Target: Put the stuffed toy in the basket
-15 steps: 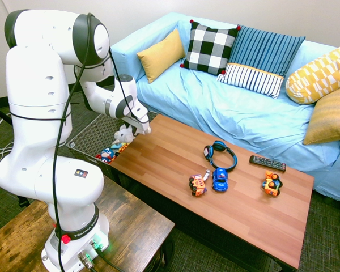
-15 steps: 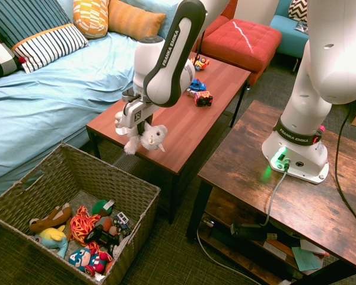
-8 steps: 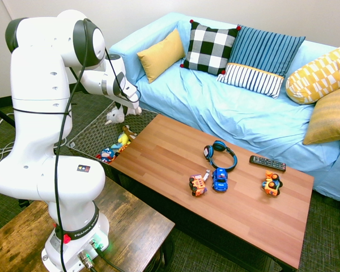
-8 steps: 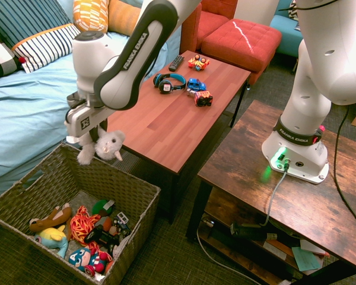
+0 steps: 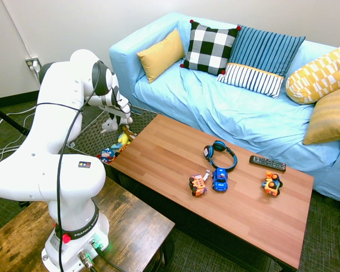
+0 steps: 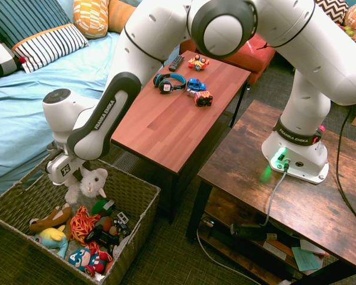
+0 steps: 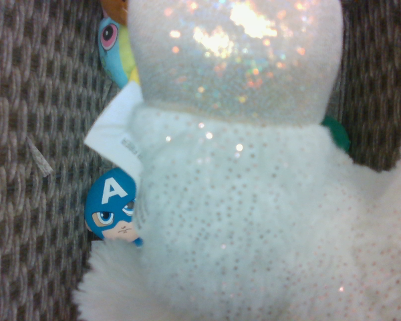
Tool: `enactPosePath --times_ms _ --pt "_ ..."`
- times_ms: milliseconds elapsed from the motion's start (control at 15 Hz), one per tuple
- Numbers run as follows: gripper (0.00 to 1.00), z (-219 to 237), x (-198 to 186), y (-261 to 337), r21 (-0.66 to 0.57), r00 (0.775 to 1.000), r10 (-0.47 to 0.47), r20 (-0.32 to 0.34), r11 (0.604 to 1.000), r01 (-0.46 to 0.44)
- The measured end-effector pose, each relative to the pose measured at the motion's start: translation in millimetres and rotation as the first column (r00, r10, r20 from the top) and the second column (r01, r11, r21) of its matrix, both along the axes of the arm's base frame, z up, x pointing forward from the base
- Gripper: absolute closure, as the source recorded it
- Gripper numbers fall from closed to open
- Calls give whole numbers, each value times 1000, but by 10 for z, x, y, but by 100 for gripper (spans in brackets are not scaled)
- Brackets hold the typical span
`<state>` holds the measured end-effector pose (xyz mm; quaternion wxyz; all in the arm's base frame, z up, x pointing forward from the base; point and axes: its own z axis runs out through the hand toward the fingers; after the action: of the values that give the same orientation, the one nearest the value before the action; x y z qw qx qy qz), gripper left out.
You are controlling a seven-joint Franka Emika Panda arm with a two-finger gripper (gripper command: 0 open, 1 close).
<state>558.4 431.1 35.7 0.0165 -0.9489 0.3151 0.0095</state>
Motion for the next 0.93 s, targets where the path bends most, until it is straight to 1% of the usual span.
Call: enactPosePath --times_ms 200,933 --pt "0 -152 64 45 -8 1000 4 -14 1000 -4" --pt "0 -142 72 73 -11 1000 9 -17 1000 -9"
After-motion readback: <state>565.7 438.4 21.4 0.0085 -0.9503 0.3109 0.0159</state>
